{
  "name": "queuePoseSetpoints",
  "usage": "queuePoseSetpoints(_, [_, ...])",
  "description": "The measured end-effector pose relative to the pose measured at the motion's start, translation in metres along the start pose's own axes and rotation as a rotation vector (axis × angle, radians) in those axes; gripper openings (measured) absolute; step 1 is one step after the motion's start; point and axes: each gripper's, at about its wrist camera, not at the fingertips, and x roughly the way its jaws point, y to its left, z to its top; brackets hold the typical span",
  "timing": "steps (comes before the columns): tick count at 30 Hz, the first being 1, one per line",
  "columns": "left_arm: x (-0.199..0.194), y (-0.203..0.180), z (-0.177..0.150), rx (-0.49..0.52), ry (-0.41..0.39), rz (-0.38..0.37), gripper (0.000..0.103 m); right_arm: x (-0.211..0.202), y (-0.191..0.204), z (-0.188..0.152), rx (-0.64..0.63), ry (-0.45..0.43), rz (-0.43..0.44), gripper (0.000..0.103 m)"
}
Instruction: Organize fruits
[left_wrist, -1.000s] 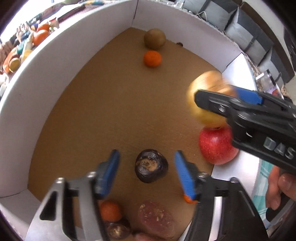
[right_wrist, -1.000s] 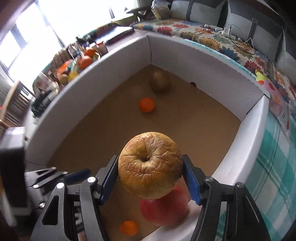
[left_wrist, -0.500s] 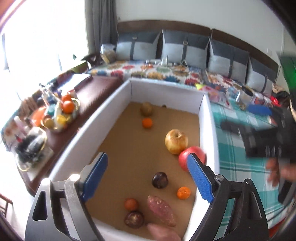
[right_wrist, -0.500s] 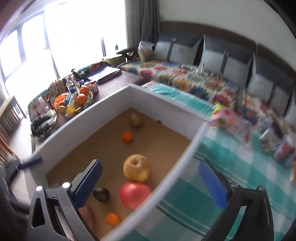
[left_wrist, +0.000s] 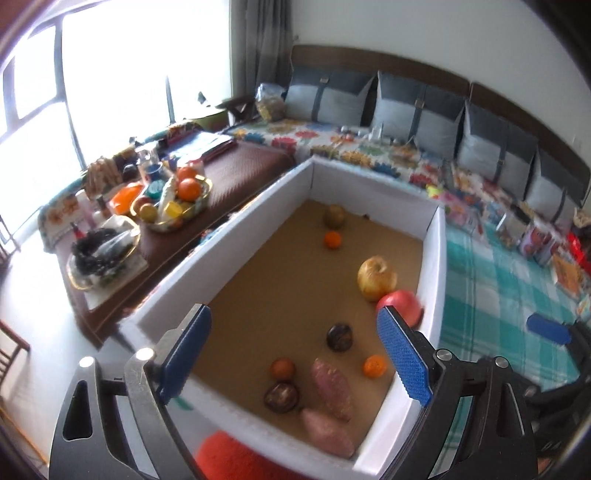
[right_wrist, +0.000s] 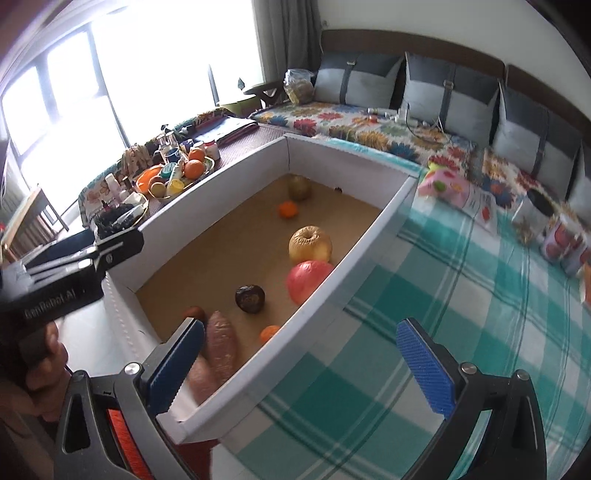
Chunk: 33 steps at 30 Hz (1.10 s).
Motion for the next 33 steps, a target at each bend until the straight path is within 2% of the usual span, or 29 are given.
queuePoseSetpoints(3, [0.002,0.002,-0.003,0.009,0.055,0.007,0.093,-0.005,0.007,0.004,0.011,0.011,0.005,0.103])
queuePoseSetpoints(5, [0.002,0.006,-0.005,0.006,0.055,-0.005,0.093,-0.008,0.015,0.006,0.001,0.013,0.002,0.103])
queuePoseSetpoints(9, [0.000,0.006,-0.004,0.044,0.049,0.029,0.098,-0.010,0.029,0.012,-0.016,0.025,0.000,0.103])
queuePoseSetpoints(15, [-0.018,0.009,0.005,0.138,-0.048,0.059,0.100,-0.009,0.041,0.022,-0.035,0.024,-0.015,0.103])
queuePoseSetpoints(18, [-0.025,0.020,0.009,0.117,-0.059,0.021,0.100,-0.009,0.047,0.026,-0.048,0.009,-0.025,0.103])
queuePoseSetpoints(21, [-0.019,0.028,0.008,0.065,-0.016,-0.021,0.100,-0.007,0.053,0.027,-0.058,0.013,-0.045,0.103])
queuePoseSetpoints(25, [-0.006,0.025,0.000,0.043,0.047,-0.058,0.100,-0.001,0.047,0.022,0.005,0.060,-0.020,0.103])
queuePoseSetpoints(33, [-0.008,0.023,-0.004,0.038,0.083,-0.070,0.100,-0.001,0.039,0.009,0.052,0.093,-0.013,0.103])
